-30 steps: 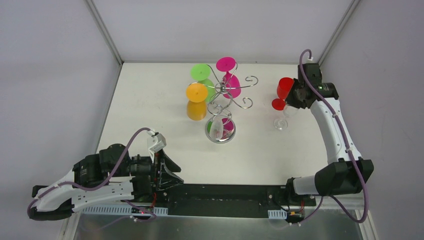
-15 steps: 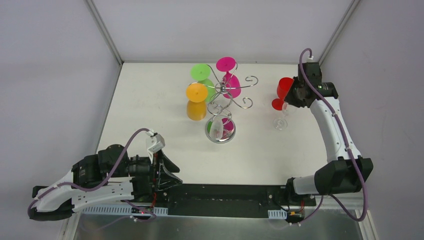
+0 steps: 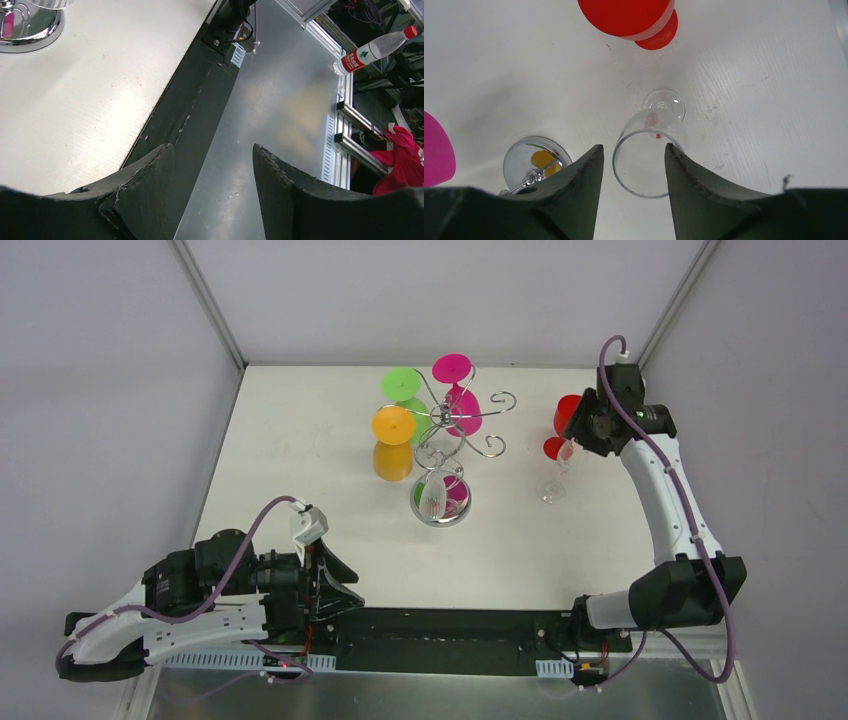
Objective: Take the wine glass off the wine glass rack
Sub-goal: Place the wine glass at the center of the board, then pick up the wine glass from the wine rack.
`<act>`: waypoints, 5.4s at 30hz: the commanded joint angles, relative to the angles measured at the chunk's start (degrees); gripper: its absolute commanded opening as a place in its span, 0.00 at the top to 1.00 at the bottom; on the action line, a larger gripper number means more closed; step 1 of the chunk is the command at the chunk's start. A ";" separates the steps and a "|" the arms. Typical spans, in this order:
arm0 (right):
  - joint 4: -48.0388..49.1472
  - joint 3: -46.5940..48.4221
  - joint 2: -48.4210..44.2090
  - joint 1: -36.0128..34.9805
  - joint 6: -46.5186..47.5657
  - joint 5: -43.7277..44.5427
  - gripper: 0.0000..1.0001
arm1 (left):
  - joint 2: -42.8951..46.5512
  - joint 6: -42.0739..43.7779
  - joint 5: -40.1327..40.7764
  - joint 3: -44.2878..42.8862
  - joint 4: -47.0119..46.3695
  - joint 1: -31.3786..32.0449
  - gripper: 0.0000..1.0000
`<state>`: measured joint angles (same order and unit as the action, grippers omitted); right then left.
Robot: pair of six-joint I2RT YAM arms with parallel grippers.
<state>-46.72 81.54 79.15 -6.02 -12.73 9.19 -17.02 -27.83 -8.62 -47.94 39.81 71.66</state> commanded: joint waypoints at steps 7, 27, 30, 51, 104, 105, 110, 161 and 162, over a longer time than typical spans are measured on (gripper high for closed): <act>-0.52 5.43 -5.23 0.26 -1.21 0.39 0.34 | -1.71 -0.10 2.55 -1.26 -0.52 0.27 0.37; 0.45 5.12 -15.29 -7.70 -3.12 -6.82 0.32 | -6.58 -5.53 16.29 -5.41 -5.46 0.29 0.35; 0.25 4.82 -17.52 -9.56 -3.01 -6.99 0.31 | -6.66 -7.82 16.67 -4.90 -10.65 0.24 0.35; 11.27 -3.77 -32.40 -10.99 -19.88 -43.49 0.27 | -17.49 -14.93 26.34 -9.22 -24.86 0.26 0.37; 46.13 -25.66 -28.08 -55.51 -45.28 17.47 0.67 | -8.67 -19.94 30.10 0.13 -31.47 -0.75 0.40; 46.11 -25.64 -28.03 -55.57 -45.30 17.76 0.69 | -8.31 -19.87 30.16 0.20 -31.24 -0.74 0.40; 46.46 -25.62 -27.04 -55.88 -45.25 18.85 0.73 | -7.06 -19.54 30.41 0.22 -30.41 -0.82 0.40; 53.27 -23.72 -24.70 -58.69 -46.48 16.04 1.00 | -4.52 -19.44 32.29 1.33 -28.44 -0.81 0.40; 53.27 -23.63 -24.54 -58.81 -46.36 16.22 1.00 | -4.51 -19.45 32.20 1.36 -28.39 -0.80 0.40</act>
<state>2.39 55.27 54.30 -64.12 -58.70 25.06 -21.19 -47.44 23.09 -46.85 12.80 71.50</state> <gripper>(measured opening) 0.009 0.600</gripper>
